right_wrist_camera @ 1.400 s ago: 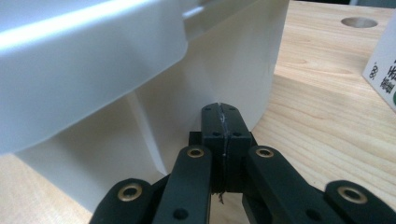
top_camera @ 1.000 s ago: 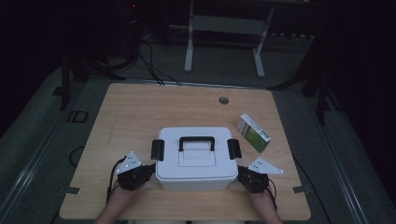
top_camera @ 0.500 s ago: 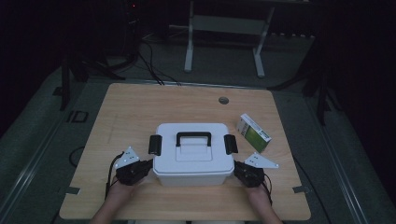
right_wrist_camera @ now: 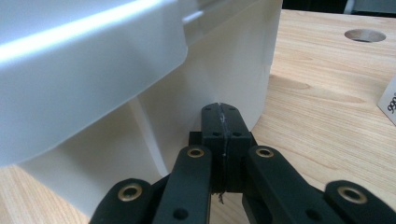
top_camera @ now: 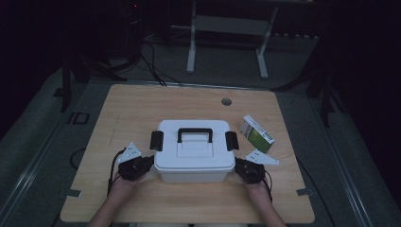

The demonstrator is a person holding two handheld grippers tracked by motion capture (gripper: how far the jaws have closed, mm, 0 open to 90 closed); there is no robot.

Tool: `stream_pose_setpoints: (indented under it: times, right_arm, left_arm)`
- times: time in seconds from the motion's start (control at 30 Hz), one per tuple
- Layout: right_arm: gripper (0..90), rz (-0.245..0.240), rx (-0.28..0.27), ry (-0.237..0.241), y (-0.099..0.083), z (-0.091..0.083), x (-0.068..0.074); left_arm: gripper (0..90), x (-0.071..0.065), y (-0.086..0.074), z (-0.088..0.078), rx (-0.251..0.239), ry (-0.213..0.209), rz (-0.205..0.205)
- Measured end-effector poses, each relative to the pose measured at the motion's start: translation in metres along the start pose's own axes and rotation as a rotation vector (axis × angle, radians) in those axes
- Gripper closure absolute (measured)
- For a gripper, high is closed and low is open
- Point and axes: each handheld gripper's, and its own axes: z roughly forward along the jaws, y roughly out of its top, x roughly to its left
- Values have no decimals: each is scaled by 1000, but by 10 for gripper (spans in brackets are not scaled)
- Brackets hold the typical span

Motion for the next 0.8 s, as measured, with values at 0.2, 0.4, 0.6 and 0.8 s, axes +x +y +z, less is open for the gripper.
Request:
stream_pose_setpoints:
  times: [0.2, 0.4, 0.6, 0.8]
  right_arm:
    - [900, 6, -24, -2, 1, 2, -1]
    - [900, 4, -35, -42, 1, -6, -12]
    - [795, 5, -48, -54, -2, -17, -26]
    - [452, -16, -42, -21, -4, -25, -33]
  left_arm:
    - [888, 5, -1, 1, -26, -13, -38]
    - [862, 11, 1, -5, 0, 6, -26]
    - [790, 20, 1, -13, 83, 10, -25]
    - [597, 23, 5, -15, 186, 21, -4]
